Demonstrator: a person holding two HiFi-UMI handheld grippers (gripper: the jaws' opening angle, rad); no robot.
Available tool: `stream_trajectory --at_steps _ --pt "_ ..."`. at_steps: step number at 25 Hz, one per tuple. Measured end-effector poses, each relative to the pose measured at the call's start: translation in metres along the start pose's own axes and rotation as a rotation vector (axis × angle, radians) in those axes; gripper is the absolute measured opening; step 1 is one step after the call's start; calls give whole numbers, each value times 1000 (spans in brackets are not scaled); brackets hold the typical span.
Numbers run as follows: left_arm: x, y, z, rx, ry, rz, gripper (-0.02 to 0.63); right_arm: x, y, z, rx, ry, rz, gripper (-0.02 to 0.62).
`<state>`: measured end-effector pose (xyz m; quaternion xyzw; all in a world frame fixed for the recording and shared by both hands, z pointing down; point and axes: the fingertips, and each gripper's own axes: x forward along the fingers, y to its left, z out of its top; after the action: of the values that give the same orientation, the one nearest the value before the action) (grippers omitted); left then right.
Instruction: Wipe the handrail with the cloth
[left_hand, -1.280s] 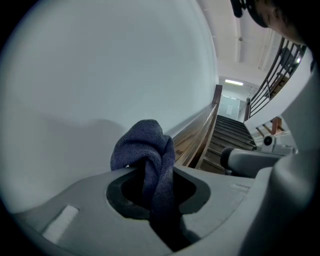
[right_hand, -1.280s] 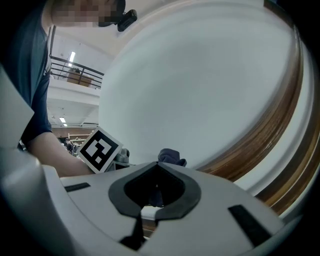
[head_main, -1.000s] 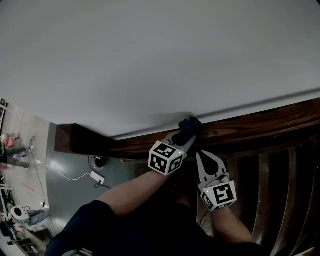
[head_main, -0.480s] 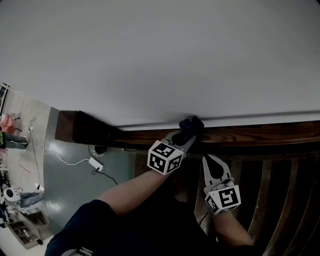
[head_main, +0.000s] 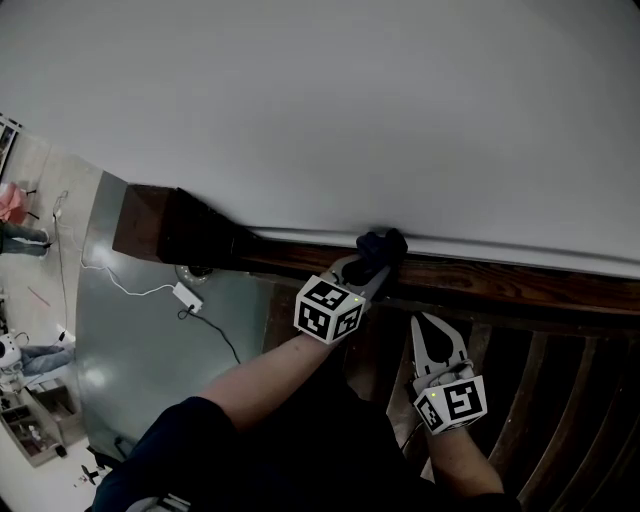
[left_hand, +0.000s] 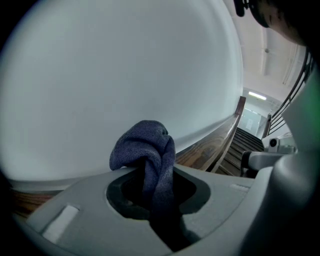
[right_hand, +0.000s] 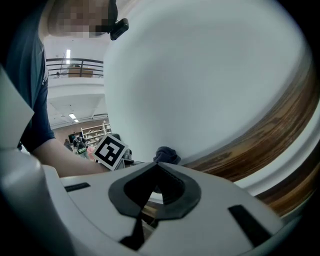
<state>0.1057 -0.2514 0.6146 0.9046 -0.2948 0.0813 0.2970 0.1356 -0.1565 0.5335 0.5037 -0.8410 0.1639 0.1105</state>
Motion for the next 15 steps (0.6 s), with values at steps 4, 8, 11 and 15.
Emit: stream_trajectory --at_steps 4,8,11,15 --pt "-16 30 -12 -14 -7 29 83 20 23 -5 -20 24 30 9" --pt "-34 66 -25 -48 -7 74 83 35 39 -10 -25 43 43 8" --pt "-48 94 -35 -82 -9 111 83 42 49 -13 -34 57 50 8" --pt "-62 122 -45 -105 -14 156 83 43 61 -16 -56 77 61 8"
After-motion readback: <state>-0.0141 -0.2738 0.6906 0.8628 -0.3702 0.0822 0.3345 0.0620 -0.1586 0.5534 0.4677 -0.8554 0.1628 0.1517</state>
